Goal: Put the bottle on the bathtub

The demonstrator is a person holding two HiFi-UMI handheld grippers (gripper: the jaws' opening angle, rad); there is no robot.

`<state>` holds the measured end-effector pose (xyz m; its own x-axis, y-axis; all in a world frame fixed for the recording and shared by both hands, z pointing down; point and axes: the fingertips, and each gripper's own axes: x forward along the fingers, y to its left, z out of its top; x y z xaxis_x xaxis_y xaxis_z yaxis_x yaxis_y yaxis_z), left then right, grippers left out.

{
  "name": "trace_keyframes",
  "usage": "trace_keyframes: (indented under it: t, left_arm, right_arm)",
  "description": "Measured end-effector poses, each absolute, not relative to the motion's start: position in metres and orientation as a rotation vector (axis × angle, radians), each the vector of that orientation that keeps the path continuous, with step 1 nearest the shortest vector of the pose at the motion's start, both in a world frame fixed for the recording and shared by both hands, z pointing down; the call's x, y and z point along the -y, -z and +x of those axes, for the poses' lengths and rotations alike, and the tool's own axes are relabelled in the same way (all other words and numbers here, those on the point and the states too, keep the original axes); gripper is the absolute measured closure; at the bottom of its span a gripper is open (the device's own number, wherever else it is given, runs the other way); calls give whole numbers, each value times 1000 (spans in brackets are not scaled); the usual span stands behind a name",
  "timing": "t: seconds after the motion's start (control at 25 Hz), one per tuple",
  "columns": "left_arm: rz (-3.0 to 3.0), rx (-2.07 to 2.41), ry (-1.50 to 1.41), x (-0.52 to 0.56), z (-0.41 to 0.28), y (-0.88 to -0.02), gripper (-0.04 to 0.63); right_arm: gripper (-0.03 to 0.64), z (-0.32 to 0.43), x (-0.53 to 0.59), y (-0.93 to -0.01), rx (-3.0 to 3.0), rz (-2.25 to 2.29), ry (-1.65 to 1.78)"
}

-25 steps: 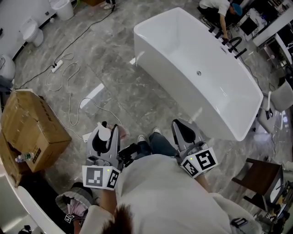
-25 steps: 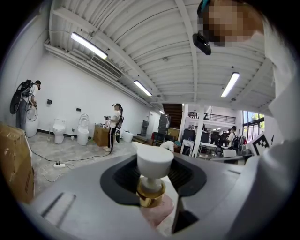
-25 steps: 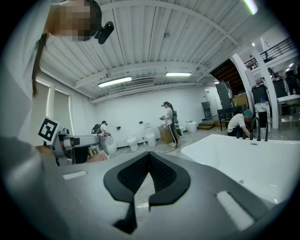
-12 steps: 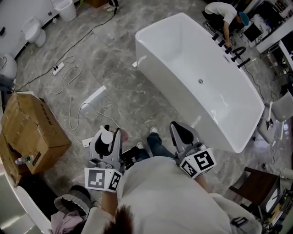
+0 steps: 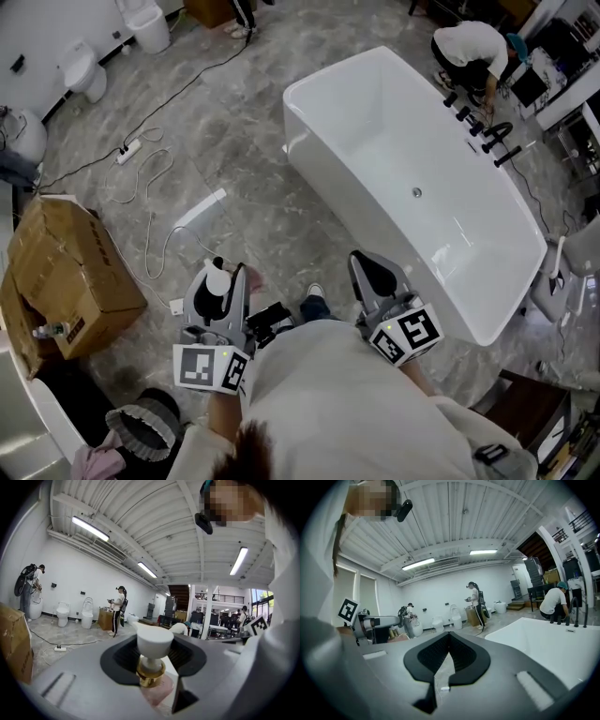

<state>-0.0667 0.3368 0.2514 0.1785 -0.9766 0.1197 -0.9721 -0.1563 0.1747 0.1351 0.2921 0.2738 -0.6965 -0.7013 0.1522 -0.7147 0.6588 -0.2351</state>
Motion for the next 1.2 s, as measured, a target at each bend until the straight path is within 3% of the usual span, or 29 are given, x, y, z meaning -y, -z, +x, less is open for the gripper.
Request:
trace_keyframes:
  t: [1.2]
  left_arm:
    - [2196, 1968, 71, -283, -39, -239, 393]
  right_arm:
    - [618, 173, -232, -293, 2829, 1164, -485]
